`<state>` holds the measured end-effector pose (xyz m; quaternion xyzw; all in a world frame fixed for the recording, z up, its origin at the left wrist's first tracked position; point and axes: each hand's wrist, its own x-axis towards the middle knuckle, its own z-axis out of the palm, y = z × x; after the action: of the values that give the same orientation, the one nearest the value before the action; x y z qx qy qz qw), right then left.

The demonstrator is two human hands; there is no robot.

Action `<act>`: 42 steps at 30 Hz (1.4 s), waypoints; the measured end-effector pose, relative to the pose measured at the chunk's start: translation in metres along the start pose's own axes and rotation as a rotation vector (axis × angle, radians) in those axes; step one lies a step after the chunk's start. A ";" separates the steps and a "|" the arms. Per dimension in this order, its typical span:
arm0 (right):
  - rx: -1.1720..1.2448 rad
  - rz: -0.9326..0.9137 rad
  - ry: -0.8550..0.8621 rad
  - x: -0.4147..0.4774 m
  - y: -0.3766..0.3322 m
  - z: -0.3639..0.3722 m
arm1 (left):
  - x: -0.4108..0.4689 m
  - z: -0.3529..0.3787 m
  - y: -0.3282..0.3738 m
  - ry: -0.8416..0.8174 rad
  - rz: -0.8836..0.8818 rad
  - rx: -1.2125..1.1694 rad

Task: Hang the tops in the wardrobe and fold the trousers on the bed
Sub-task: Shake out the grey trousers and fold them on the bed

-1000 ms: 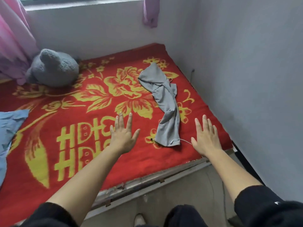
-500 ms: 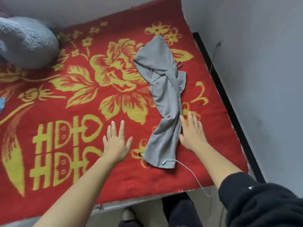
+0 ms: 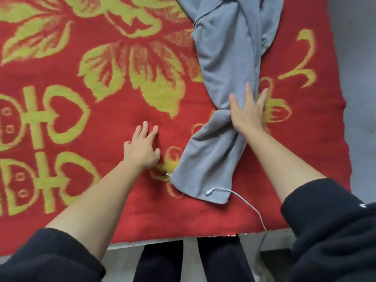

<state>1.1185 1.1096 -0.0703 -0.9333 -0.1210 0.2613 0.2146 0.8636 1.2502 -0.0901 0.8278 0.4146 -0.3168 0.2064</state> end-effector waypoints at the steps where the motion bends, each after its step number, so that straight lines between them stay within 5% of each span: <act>1: 0.048 0.035 0.031 0.005 -0.003 0.008 | 0.003 0.003 -0.005 0.015 0.029 0.001; 4: 0.158 0.050 0.072 0.000 -0.026 0.032 | 0.023 -0.009 -0.029 0.045 0.107 -0.167; 9: 0.050 -0.298 -0.520 -0.056 -0.062 0.092 | 0.057 -0.057 -0.046 -0.092 -0.212 -0.984; 12: -0.302 -0.547 -0.865 -0.075 -0.066 0.110 | 0.081 -0.076 -0.034 -0.144 -0.331 -1.237; 16: -0.373 -0.568 -1.082 -0.084 -0.054 0.109 | 0.100 -0.087 0.002 0.141 -0.055 -1.208; 18: -0.231 -0.525 -0.880 -0.070 -0.050 0.100 | 0.106 -0.089 0.012 0.238 0.113 -0.972; 20: -0.216 -0.549 -0.480 -0.046 -0.044 0.087 | 0.105 -0.083 0.006 0.307 0.179 -0.864; 23: -0.211 -0.431 -0.001 -0.004 -0.051 0.065 | 0.088 -0.059 -0.024 0.407 0.156 -0.764; 27: -0.149 -0.271 0.358 0.042 -0.119 0.052 | 0.050 -0.017 -0.089 0.440 0.059 -0.497; 29: -0.100 -0.224 0.338 0.059 -0.151 0.067 | 0.035 -0.006 -0.123 0.458 0.007 -0.345; 33: 0.022 -0.414 -0.018 0.061 -0.179 0.101 | 0.027 -0.023 -0.179 0.526 -0.064 -0.134; 36: -0.241 -0.543 -0.162 0.041 -0.165 0.115 | 0.045 -0.046 -0.211 0.569 -0.334 -0.120; 39: -0.300 -0.452 -0.202 0.018 -0.126 0.125 | 0.058 -0.068 -0.204 0.564 -0.614 -0.189; 42: -0.280 -0.394 -0.168 0.000 -0.107 0.137 | 0.042 -0.074 -0.150 0.749 -0.358 -0.309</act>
<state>1.0323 1.2494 -0.1259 -0.8873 -0.3528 0.2720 0.1193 0.7859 1.4036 -0.0785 0.7599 0.6403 0.0401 0.1051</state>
